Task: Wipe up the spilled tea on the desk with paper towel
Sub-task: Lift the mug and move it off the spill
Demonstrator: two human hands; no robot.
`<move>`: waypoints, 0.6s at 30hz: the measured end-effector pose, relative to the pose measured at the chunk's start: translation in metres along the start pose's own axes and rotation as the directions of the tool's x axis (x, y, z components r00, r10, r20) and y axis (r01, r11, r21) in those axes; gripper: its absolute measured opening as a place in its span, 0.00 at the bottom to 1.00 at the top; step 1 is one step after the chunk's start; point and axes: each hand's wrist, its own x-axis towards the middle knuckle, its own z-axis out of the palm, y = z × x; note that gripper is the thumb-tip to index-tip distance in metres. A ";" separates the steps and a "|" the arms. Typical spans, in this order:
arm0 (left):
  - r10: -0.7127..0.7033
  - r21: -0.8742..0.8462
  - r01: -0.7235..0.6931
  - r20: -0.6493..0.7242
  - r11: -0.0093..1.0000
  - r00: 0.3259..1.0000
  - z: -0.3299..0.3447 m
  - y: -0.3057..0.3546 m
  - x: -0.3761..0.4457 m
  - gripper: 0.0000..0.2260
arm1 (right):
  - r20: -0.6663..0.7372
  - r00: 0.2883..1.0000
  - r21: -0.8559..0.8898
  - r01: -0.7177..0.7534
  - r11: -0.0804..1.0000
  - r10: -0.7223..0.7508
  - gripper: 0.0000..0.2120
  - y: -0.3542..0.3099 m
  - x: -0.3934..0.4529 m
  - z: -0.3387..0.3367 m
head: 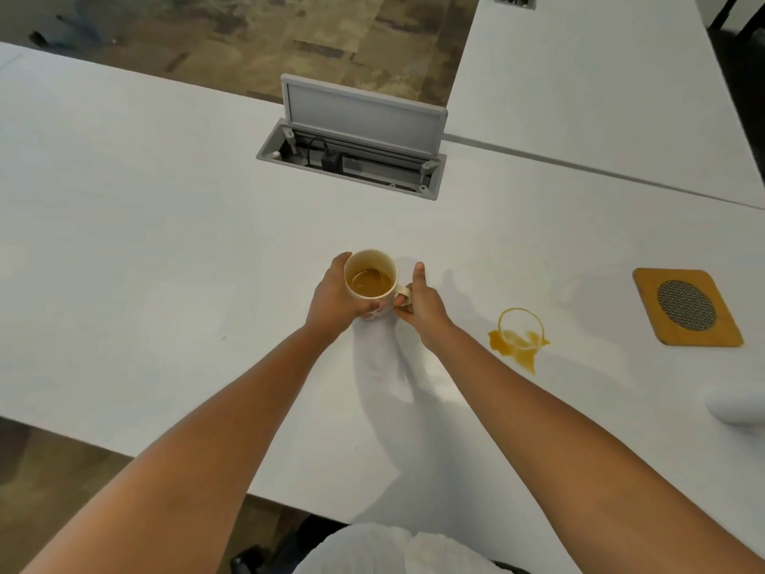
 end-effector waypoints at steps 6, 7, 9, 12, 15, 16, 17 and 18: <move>-0.029 0.016 0.029 -0.003 0.999 1.000 0.003 -0.001 0.003 0.33 | -0.001 1.000 -0.027 0.026 0.999 -0.026 0.29 0.001 0.001 0.001; -0.043 0.017 0.043 0.004 0.999 0.999 0.004 -0.002 0.003 0.34 | -0.007 0.999 -0.067 0.044 0.997 -0.045 0.29 0.002 0.001 0.000; -0.068 0.032 0.067 0.034 0.997 0.997 0.004 -0.004 0.004 0.42 | -0.032 0.994 -0.182 0.099 0.978 -0.107 0.27 0.003 -0.001 -0.002; -0.053 0.075 0.051 0.026 0.996 0.998 0.005 -0.005 0.005 0.51 | -0.073 0.983 -0.221 0.152 0.964 -0.171 0.25 0.010 -0.006 -0.009; 0.083 0.261 -0.041 -0.152 0.965 0.985 0.013 0.012 -0.009 0.44 | -0.124 0.974 -0.191 0.165 0.968 -0.191 0.24 0.014 -0.013 -0.017; 0.173 0.305 -0.109 -0.192 0.946 0.966 0.018 0.022 -0.014 0.40 | -0.140 0.970 -0.182 0.174 0.968 -0.200 0.24 0.015 -0.016 -0.021; 0.259 0.322 -0.189 -0.191 0.928 0.947 0.024 0.031 -0.021 0.36 | -0.158 0.964 -0.176 0.184 0.967 -0.212 0.24 0.015 -0.018 -0.025; 0.326 0.326 -0.264 -0.152 0.908 0.933 0.033 0.039 -0.025 0.32 | -0.175 0.958 -0.170 0.197 0.966 -0.226 0.23 0.016 -0.022 -0.030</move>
